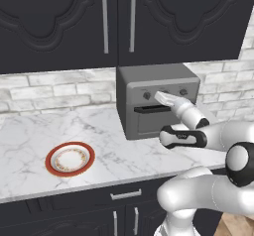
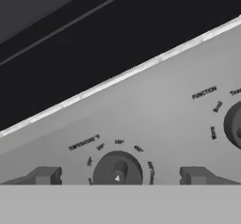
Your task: Pull the toaster oven rack outwards. Pick up the baguette from the plate and place it on the toaster oven rack. Close the toaster oven door fully and set the temperature to the lowest setting.
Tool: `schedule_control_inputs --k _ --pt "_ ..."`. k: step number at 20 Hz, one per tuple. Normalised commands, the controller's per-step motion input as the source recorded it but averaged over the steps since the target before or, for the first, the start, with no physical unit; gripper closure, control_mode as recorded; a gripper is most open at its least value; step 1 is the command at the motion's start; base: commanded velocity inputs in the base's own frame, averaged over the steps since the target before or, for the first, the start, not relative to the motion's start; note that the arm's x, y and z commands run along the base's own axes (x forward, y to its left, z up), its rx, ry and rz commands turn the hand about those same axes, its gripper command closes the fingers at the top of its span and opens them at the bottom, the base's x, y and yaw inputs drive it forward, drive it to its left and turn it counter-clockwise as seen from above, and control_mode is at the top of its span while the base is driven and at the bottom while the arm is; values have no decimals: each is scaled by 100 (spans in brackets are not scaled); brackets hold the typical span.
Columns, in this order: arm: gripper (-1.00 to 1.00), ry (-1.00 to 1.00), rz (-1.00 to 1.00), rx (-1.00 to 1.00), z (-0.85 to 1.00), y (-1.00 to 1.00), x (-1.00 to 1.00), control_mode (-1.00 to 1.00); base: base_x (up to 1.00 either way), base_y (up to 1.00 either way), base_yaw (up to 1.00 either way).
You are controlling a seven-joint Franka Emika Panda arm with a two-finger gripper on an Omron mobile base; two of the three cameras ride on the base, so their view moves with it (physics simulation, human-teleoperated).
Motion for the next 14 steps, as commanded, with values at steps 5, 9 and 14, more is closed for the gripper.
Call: schedule_control_inputs --k 5,9,14 --pt "-100 0 0 0 -1 0 10 -100 0 0 0" --pt "-100 0 0 0 -1 0 10 -100 0 0 0" --pt "-100 0 0 0 0 0 0 -100 0 0 0"
